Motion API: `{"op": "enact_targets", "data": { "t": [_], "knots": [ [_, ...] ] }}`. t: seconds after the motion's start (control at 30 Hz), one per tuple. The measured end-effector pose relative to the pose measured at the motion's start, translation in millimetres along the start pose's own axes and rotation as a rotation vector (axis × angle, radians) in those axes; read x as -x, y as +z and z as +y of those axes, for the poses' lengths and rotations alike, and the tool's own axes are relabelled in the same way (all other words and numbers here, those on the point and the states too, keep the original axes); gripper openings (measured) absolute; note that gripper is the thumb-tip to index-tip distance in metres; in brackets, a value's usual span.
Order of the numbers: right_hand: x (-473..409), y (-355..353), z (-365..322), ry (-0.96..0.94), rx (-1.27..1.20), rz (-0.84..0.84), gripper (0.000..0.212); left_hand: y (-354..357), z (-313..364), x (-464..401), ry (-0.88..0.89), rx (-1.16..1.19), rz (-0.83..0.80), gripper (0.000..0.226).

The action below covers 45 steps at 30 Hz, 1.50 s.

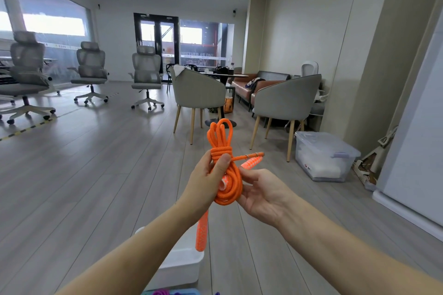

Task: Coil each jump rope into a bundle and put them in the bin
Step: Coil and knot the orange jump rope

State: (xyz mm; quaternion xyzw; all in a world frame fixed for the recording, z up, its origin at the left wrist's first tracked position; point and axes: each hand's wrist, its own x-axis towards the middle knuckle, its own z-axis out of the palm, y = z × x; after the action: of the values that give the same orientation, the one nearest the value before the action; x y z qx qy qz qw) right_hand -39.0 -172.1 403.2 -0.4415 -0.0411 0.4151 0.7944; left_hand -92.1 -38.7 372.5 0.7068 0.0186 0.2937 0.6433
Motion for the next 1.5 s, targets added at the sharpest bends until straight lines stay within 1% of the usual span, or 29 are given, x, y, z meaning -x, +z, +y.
{"op": "enact_targets", "data": {
  "t": [0.1,0.27,0.33,0.37,0.47,0.57,0.67,0.73,0.8,0.83,0.9,0.97,1.0,1.07,1.17,1.2,1.3,1.4,1.47,1.5],
  "knots": [
    [1,-1,2,0.004,0.112,-0.032,0.026,-2,6,1,-0.006,0.083,-0.057,0.039],
    [4,-3,-1,-0.003,0.423,0.007,0.016,-7,5,3,-0.034,0.095,-0.135,0.041],
    [5,-5,-4,-0.011,0.499,-0.005,0.022,-6,5,3,-0.018,0.066,-0.133,0.038],
    [4,-6,-4,-0.015,0.534,-0.01,0.028,-5,5,3,-0.009,0.063,-0.122,0.034],
    [2,-6,2,-0.048,0.583,-0.011,0.051,1,3,1,-0.004,0.065,-0.081,0.028],
    [4,-6,5,-0.133,0.66,-0.035,0.06,2,5,-2,-0.016,0.072,-0.031,0.022],
    [8,-7,6,-0.176,0.724,-0.135,0.054,-2,4,-6,0.002,0.101,0.026,0.016],
    [9,-5,9,-0.128,0.675,-0.204,0.046,-3,-1,-6,0.011,0.076,0.034,0.017],
    [9,-3,12,-0.102,0.588,-0.246,0.045,-4,-5,-6,0.014,0.043,0.027,0.019],
    [9,-5,13,-0.1,0.581,-0.256,0.051,-4,-6,-5,0.014,0.032,0.034,0.02],
    [9,-11,14,-0.08,0.624,-0.278,0.07,-10,-8,-8,0.019,0.002,0.076,0.021],
    [10,-17,17,-0.038,0.725,-0.317,0.084,-17,-8,-9,0.025,-0.033,0.104,0.023],
    [10,-20,19,-0.025,0.798,-0.332,0.087,-19,-8,-9,0.031,-0.045,0.109,0.024],
    [8,-24,24,-0.019,0.967,-0.337,0.083,-21,-7,-10,0.034,-0.037,0.128,0.025],
    [3,-36,39,0.016,1.297,-0.409,0.057,-29,-2,-18,0.007,0.051,0.224,0.034],
    [1,-39,46,0.037,1.364,-0.437,0.051,-34,-2,-22,0.001,0.059,0.241,0.036],
    [-9,-41,55,0.009,1.357,-0.388,0.037,-42,-3,-23,-0.017,0.018,0.194,0.036],
    [-15,-28,52,-0.064,1.211,-0.304,0.032,-35,-9,-16,-0.019,-0.011,0.153,0.036],
    [-16,-19,52,-0.14,1.156,-0.247,0.028,-29,-13,-13,-0.018,-0.018,0.11,0.037],
    [-16,-17,55,-0.194,1.181,-0.229,0.022,-28,-14,-12,-0.021,-0.02,0.095,0.036]
  ]
}}
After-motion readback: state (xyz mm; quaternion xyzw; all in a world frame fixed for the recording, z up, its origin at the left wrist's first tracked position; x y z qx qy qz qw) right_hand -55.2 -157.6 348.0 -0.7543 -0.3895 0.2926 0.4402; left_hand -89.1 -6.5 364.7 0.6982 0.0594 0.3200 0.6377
